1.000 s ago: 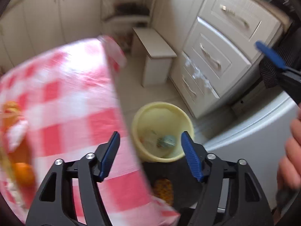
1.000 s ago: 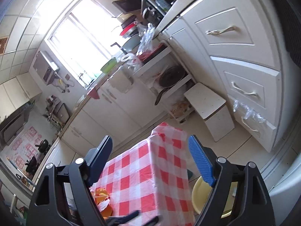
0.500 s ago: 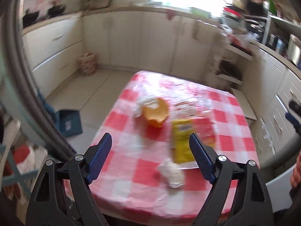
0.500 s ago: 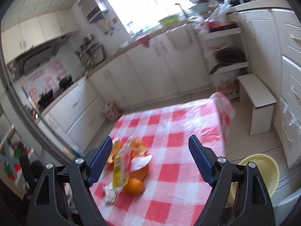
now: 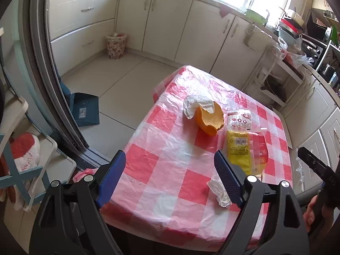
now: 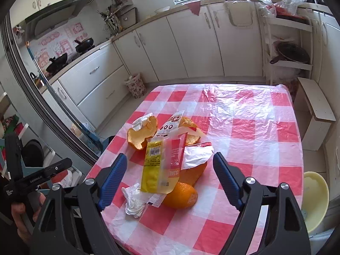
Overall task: Collect trash
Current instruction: 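Bring both open grippers back over the table, then grasp the white tissue with the right gripper while the left gripper grasps the orange peel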
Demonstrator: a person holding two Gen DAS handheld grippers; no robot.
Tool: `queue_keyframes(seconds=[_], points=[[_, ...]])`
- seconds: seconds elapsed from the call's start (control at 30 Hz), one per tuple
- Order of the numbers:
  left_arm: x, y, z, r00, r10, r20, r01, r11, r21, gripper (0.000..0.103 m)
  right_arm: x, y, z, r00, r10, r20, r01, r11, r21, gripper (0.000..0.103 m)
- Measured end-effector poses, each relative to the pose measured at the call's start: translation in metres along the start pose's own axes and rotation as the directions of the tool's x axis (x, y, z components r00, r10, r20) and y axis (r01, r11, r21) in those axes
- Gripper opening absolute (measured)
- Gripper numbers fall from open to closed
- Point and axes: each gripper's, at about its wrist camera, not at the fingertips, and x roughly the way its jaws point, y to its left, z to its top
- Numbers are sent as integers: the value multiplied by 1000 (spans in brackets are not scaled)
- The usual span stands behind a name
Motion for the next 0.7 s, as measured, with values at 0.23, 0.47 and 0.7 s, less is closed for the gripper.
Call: queue_keyframes(seconds=[0.23,0.47,0.7], points=[[71,-27,28,986,-2,-165,3,1000,2,83,4,-7,5,1000,-1,15,1,999,37,80],[139,-43,49,973,49,-224,-67,995,-72,83,6,-7,8,1000,-4,24,4,1000,18,80],[170,-53,56,965,4,-261,-15,999,-42,40,15,5,32,995,67,67,-64,997,-50,80]])
